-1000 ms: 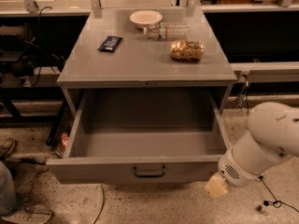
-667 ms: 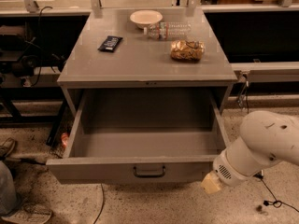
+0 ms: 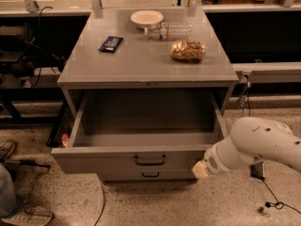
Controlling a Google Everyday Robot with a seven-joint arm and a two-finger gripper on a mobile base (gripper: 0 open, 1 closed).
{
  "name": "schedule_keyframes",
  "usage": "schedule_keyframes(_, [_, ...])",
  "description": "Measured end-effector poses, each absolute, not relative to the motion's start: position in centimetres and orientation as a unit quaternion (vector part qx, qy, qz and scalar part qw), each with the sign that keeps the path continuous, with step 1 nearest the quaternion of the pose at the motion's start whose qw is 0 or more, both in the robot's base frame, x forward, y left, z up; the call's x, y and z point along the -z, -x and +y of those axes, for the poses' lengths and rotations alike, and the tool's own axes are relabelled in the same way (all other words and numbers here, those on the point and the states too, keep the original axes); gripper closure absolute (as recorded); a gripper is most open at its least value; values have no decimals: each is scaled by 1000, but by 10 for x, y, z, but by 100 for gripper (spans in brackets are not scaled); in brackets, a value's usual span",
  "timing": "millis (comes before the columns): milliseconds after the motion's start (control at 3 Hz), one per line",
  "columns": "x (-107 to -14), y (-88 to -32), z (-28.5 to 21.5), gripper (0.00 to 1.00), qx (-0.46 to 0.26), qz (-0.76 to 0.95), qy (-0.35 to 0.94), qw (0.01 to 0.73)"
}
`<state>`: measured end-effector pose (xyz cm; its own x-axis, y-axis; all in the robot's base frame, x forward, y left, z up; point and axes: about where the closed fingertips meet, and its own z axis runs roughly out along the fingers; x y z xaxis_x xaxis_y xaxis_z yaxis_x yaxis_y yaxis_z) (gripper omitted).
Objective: Close top drawer
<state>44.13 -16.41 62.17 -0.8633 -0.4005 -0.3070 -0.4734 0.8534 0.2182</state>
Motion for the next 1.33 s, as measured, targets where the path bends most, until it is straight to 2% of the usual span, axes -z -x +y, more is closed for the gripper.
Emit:
schedule_keyframes(333, [-623, -441, -164, 100, -144, 954, 229, 128])
schedule_keyframes(667, [-630, -462, -162, 100, -143, 946, 235, 169])
schedule_keyframes(1333, [-643, -529, -139, 100, -158, 919, 262, 249])
